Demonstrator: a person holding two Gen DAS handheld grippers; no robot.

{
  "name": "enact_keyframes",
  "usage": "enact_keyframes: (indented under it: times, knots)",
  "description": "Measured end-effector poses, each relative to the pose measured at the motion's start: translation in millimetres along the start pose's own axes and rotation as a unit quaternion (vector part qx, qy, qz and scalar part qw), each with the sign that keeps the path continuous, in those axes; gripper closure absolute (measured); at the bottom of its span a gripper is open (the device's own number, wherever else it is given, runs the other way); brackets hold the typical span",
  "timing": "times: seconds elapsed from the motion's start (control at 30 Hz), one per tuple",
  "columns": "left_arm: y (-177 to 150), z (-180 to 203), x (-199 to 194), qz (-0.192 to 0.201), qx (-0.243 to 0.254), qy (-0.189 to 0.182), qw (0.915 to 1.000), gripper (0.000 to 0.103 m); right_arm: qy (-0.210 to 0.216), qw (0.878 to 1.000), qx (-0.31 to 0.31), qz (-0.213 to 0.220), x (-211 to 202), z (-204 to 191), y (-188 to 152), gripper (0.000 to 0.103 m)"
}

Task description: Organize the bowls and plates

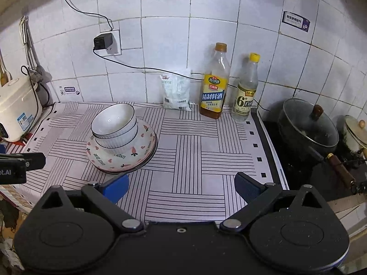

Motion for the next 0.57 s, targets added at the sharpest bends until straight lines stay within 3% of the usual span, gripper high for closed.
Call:
enact_keyframes:
  times: [0.23,0.57]
  knots:
    - [2.5,-0.5,-1.5,0.011,0.007,0.031,0.9994,0.002,0.0,1.0,0.007,-0.012,4.2,3.1,-4.0,0.003]
    - [4.3,1.2,-0.4,0.001,0.002,0.016,0.9999,0.002,-0.004,1.0,0.008,-0.016,4.6,3.3,-3.8,0.003]
Point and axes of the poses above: each gripper's, at about its wrist camera, not at the fingertips, and x roughly the way its jaws point, z to its right, y to its top, the point moved 7 cm from there along x, roughly the way its jaws point, and after that the axes turned 11 degrees about x, right-handed, at the moved point
